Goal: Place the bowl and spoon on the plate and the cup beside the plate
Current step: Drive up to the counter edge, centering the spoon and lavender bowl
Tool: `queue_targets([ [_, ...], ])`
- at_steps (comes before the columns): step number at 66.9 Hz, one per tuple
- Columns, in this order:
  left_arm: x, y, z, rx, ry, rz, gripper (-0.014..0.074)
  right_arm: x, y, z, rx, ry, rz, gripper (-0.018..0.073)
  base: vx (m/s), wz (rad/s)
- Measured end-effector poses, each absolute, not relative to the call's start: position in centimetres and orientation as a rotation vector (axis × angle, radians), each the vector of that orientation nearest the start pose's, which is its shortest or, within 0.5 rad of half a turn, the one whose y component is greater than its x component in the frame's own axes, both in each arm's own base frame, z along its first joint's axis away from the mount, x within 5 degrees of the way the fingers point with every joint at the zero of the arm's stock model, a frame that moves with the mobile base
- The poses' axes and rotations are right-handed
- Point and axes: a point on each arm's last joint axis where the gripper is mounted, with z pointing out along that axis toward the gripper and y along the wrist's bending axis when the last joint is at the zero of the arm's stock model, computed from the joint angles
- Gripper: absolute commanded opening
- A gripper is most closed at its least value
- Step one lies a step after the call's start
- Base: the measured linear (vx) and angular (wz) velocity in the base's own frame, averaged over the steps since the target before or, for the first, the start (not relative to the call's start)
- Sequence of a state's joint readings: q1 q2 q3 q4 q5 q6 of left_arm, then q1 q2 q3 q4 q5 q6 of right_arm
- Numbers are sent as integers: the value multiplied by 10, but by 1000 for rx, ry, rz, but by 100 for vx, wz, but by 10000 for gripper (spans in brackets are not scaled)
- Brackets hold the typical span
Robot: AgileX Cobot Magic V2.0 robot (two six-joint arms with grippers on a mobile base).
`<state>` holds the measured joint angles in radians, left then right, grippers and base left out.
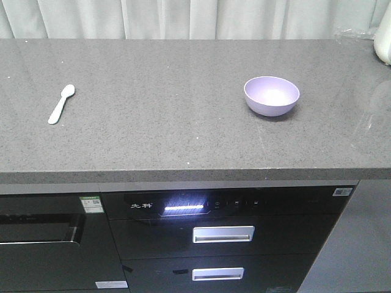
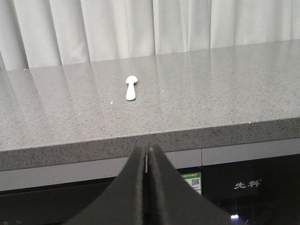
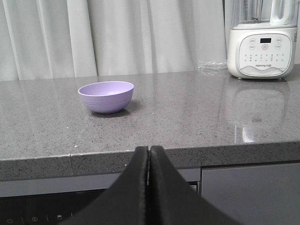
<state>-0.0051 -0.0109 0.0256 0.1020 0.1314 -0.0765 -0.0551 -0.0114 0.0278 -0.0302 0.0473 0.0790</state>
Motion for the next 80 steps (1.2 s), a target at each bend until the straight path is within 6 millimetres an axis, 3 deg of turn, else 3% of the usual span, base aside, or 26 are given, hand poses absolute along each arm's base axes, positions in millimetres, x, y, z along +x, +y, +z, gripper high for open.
queue_targets([
  [80, 57, 1, 193, 14, 1629, 26, -6, 57, -3, 200, 82, 1545, -6, -3, 5, 0],
])
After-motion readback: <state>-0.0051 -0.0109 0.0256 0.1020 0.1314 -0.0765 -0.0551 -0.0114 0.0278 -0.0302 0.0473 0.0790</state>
